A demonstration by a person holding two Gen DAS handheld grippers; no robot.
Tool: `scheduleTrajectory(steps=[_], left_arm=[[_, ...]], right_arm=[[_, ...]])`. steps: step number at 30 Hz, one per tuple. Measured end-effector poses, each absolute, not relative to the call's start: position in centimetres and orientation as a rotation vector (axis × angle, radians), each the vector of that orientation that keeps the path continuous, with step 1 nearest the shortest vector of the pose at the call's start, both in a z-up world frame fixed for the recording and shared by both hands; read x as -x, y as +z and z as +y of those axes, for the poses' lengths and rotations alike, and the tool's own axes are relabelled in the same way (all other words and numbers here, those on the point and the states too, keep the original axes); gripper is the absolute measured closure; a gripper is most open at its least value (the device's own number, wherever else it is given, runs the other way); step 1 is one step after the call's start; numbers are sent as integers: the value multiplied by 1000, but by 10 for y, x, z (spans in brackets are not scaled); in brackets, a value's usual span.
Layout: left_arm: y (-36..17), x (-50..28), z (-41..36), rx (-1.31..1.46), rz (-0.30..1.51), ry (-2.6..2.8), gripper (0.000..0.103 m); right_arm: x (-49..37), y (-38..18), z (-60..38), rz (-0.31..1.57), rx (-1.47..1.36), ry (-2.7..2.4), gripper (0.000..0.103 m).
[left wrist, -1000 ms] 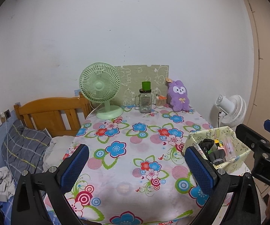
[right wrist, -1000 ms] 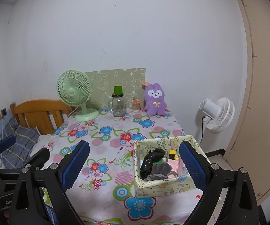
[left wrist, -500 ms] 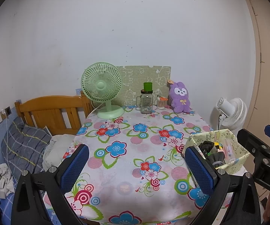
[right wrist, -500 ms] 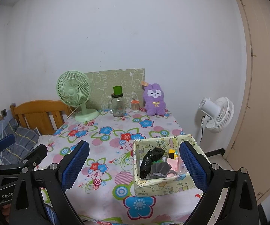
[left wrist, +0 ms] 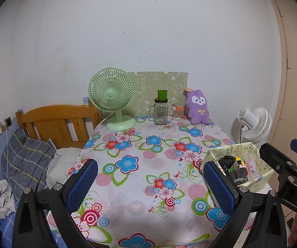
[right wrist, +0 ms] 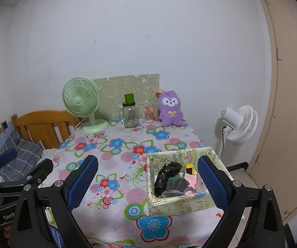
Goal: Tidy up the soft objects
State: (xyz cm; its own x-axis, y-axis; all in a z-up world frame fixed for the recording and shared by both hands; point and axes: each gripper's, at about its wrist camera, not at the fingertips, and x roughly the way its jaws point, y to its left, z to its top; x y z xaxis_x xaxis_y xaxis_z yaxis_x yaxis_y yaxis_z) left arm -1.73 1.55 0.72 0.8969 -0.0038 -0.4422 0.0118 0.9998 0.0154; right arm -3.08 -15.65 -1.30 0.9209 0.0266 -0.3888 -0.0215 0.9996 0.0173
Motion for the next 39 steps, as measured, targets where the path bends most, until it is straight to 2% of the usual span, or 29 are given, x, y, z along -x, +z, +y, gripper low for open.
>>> scheduleTrajectory(steps=[39], left_arm=[[6,15,14,-17,463,-8,0]], right_arm=[[28,-15,-160,413,-25,18,4]])
